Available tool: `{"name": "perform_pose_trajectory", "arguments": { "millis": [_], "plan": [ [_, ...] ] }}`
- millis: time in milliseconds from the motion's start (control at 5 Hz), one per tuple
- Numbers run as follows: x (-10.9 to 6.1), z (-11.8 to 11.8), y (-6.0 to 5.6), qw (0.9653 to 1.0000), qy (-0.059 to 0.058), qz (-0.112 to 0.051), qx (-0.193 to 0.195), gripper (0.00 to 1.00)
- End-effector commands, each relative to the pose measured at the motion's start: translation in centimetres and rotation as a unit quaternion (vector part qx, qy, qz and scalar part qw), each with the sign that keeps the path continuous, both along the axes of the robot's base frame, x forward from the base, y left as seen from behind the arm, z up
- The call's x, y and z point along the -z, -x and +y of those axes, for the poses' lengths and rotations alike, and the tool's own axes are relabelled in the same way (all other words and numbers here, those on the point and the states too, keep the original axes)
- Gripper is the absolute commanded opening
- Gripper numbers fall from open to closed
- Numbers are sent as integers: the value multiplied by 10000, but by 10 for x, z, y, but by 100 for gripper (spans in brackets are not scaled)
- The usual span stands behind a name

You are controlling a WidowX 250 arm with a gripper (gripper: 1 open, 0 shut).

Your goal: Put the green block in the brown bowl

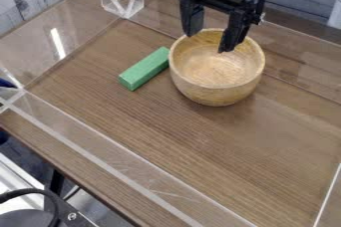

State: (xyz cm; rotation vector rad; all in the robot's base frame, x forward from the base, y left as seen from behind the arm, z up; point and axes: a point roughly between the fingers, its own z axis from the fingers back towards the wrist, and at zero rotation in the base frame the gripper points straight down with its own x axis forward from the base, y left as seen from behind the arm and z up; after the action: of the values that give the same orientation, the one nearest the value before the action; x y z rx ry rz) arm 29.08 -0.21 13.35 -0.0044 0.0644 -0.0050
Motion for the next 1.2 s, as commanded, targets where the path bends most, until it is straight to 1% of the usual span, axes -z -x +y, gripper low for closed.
{"name": "perform_pose_trajectory", "arguments": {
  "millis": [0,200,400,600,800,1000],
  "plan": [
    [5,12,5,10000,-32,80,23,100],
    [12,28,15,9998,-70,180,55,100],
    [16,50,27,9998,-94,151,88,100],
    [23,75,34,9997,-133,166,118,100],
    [35,91,35,9994,-138,199,243,100],
    [45,97,31,9992,-129,228,308,100]
  ]
}}
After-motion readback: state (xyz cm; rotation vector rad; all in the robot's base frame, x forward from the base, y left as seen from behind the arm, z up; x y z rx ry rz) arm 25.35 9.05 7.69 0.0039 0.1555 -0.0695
